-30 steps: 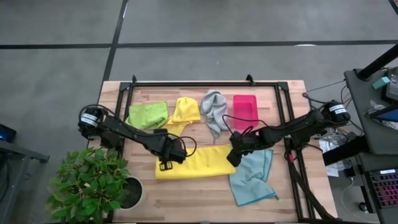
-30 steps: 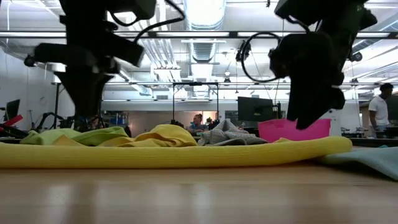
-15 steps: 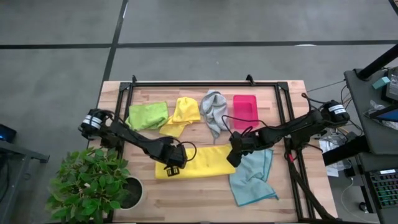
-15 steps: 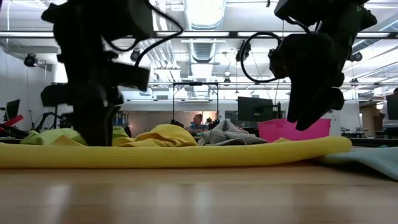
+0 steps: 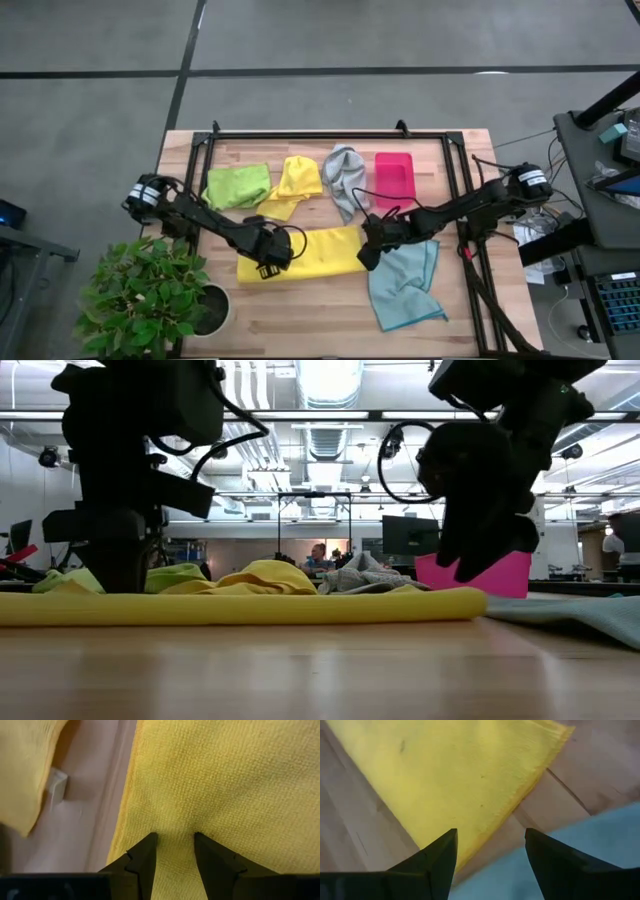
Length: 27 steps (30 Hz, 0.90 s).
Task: Fold microfiber towels
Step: Fold the bottom yellow microfiber towel
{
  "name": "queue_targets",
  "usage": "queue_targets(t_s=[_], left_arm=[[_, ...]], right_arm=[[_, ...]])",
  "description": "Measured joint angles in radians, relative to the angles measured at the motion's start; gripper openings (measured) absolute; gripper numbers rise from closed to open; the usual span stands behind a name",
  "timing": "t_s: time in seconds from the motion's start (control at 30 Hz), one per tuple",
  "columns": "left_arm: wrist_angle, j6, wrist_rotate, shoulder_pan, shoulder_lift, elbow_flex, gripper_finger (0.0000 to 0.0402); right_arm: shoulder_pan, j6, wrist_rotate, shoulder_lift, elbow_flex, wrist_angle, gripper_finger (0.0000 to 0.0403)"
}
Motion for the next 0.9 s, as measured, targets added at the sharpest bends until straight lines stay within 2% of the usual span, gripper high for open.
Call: queue_targets(t_s=[0.4,0.6,0.73,0.9], left_arm=[[-0.008,0.0,0.006,0.0,-0.008,-0.003,0.0121],[-0.008,0.0,0.006,0.0,-0.008,0.003,0.0121],[-0.008,0.003,0.007,0.0,-0.008,0.004,0.0121],[-0.009,0.004,0.007,0.0,-0.01,0.005,0.0121]], right_arm=[[-0.059,-0.08,-0.002,0.126,0.0,0.124,0.0221],[-0.058,-0.113,-0.054,0.181,0.002,0.275,0.0211],[-0.064,-0.118,-0.054,0.201,0.002,0.332,0.017],[-0.073,-0.128,-0.049,0.184,-0.001,0.319,0.0089]])
